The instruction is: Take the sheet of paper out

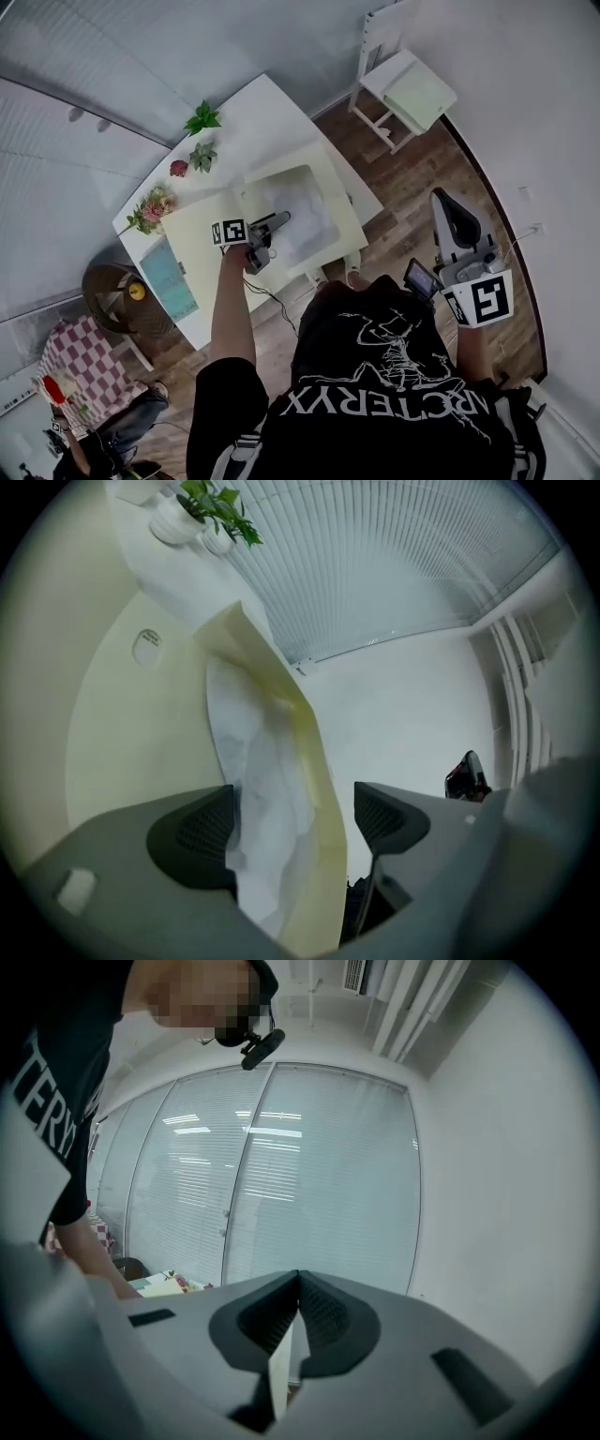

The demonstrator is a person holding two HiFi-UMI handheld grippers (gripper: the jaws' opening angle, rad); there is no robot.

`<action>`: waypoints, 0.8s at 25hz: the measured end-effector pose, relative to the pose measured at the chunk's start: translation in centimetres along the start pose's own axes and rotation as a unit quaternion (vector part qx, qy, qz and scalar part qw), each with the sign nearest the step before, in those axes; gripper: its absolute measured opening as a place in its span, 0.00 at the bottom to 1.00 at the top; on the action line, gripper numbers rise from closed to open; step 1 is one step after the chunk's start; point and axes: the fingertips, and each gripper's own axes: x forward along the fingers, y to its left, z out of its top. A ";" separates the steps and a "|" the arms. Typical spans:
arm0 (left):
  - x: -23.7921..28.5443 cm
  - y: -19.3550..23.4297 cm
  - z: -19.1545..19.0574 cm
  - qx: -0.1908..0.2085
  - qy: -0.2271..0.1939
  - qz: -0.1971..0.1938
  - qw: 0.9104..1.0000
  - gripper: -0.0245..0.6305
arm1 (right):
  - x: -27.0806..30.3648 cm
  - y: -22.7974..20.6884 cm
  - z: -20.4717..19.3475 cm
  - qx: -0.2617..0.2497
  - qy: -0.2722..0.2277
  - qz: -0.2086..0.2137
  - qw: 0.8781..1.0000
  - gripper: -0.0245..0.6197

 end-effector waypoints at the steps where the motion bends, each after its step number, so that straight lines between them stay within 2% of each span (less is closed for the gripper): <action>1: 0.7 -0.3 -0.2 0.007 0.009 -0.002 1.000 0.66 | 0.3 0.3 0.0 0.000 0.000 0.004 1.000 0.05; 3: 2.4 -0.6 -0.9 0.019 0.017 0.001 1.000 0.61 | 1.0 1.0 0.2 -0.002 -0.002 0.017 1.000 0.05; 4: 3.1 -0.5 -1.1 0.021 0.012 0.011 1.000 0.53 | 1.4 1.4 0.3 -0.003 -0.004 0.026 1.000 0.05; 5: 3.7 -0.2 -1.1 0.021 0.002 0.024 1.000 0.35 | 1.7 1.8 0.4 -0.003 -0.006 0.034 0.999 0.05; 6: 4.1 0.1 -1.0 0.020 -0.011 0.037 0.999 0.22 | 2.0 2.2 0.5 -0.003 -0.007 0.040 0.999 0.05; 7: 4.3 0.3 -0.8 0.023 -0.022 0.047 0.998 0.11 | 2.2 2.6 0.6 -0.002 -0.008 0.044 0.999 0.05; 8: 4.3 0.3 -0.6 0.030 -0.030 0.056 0.998 0.07 | 2.5 2.9 0.8 -0.002 -0.009 0.049 0.999 0.06; 11: 3.4 0.2 -0.4 0.056 -0.047 0.077 0.994 0.06 | 3.8 3.8 1.2 -0.006 -0.014 0.069 0.998 0.06; 15: 0.4 -1.2 0.1 0.061 -0.098 0.066 0.991 0.05 | 5.1 5.4 1.4 -0.006 -0.021 0.095 0.995 0.05; 17: -2.3 -2.4 0.4 0.069 -0.136 0.065 0.986 0.05 | 5.7 6.3 1.6 -0.005 -0.026 0.108 0.994 0.05; 20: -7.5 -4.2 0.2 0.088 -0.182 0.083 0.976 0.05 | 6.4 7.5 2.1 -0.004 -0.034 0.127 0.991 0.05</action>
